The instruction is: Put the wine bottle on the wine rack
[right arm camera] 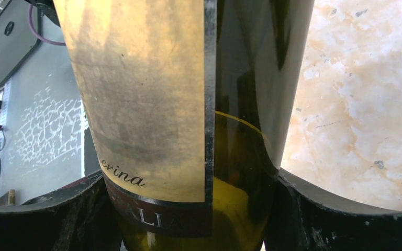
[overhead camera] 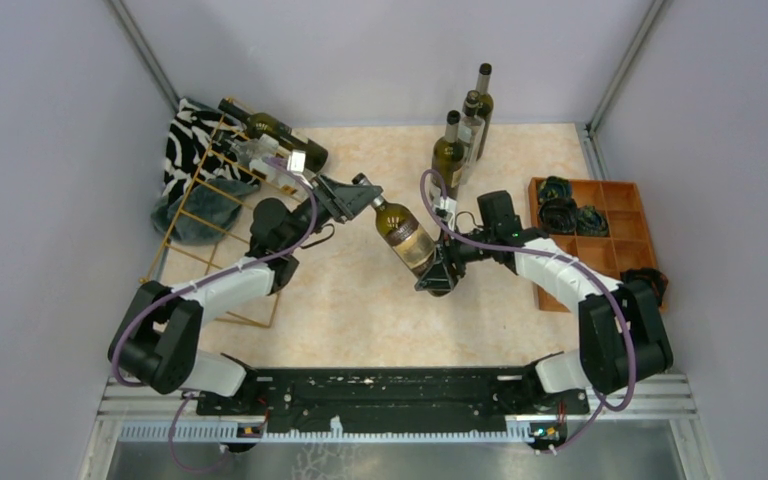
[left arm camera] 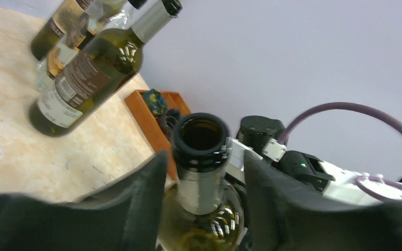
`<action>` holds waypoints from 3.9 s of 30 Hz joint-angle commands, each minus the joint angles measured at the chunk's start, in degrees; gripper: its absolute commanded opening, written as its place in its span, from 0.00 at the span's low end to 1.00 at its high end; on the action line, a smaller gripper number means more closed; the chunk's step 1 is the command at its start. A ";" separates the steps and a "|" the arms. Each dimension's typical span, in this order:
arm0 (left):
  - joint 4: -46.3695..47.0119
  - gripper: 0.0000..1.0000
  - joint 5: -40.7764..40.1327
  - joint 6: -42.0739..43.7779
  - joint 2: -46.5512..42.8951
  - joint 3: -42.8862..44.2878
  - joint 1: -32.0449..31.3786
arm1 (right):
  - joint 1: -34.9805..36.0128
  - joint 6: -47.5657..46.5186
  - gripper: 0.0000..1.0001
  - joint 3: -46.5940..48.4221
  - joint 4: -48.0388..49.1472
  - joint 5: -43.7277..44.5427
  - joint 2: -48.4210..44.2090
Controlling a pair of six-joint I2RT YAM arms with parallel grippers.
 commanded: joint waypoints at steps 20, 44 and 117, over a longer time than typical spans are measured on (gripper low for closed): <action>-35.44 0.97 32.05 15.71 2.14 19.52 10.08 | 0.71 -5.92 0.00 4.25 -3.15 -6.46 -0.81; -28.82 0.14 36.56 8.15 6.52 19.96 6.71 | 1.48 -6.81 0.00 4.76 -3.95 -4.70 0.59; -40.40 0.00 30.22 22.40 4.85 24.47 40.76 | -2.88 -16.73 0.98 5.48 -10.89 10.99 -8.09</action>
